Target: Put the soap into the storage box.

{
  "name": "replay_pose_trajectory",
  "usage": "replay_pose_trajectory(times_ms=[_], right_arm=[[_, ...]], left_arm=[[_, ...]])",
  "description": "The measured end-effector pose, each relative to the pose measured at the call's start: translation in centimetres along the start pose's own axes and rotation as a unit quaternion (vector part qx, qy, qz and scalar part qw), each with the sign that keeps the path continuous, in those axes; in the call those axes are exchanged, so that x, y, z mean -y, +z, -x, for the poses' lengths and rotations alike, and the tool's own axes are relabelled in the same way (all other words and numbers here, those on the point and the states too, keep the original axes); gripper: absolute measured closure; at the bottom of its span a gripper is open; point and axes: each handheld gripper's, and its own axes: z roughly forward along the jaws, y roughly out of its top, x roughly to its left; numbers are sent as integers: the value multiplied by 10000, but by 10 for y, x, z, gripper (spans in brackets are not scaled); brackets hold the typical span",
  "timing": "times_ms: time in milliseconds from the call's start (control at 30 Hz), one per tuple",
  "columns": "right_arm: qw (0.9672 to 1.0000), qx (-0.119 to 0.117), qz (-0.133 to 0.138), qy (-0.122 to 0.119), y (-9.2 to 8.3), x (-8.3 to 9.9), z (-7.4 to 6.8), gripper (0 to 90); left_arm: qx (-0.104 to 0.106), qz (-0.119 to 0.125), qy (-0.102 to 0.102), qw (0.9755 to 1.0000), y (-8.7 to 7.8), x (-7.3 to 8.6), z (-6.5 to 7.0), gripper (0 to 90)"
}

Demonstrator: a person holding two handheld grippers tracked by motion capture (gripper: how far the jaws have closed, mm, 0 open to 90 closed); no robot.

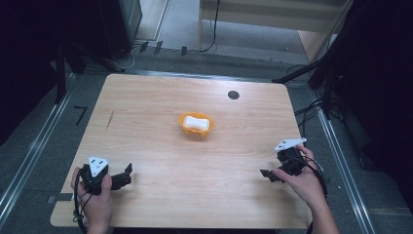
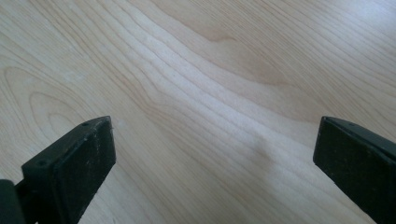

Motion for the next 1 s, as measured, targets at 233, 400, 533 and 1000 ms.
replay_pose_trajectory(times_ms=[233, 400, 533, 1000], right_arm=[[9988, 115, 424, 228, -8, 29, 5, 0], [9967, 141, 674, 422, -13, 46, 7, 0], [9936, 189, 977, 536, -17, 57, 9, 0], [9796, 357, 1721, 977, -29, 108, 11, 0]], left_arm=[[9, 22, -6, 10000, 0, 0, 1, 0], [9, 47, 0, 10000, -1, 1, 1, 0], [-10, 50, 17, 10000, -1, 1, 1, 0], [-29, 120, 93, 9999, -3, 2, 3, 0]])
